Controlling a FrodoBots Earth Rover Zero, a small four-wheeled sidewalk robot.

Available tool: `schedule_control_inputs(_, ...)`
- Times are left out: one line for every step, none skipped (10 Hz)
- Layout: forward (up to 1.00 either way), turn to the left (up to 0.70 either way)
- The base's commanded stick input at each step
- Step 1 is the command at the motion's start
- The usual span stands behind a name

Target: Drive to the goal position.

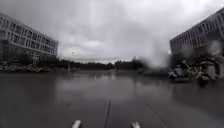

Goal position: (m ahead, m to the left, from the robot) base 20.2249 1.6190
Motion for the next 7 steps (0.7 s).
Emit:
schedule_control_inputs(0.70, 0.00)
schedule_control_inputs(0.70, 0.00)
schedule_control_inputs(0.70, 0.00)
schedule_control_inputs(0.70, 0.00)
schedule_control_inputs(0.70, 0.00)
schedule_control_inputs(0.70, 0.00)
schedule_control_inputs(0.70, 0.00)
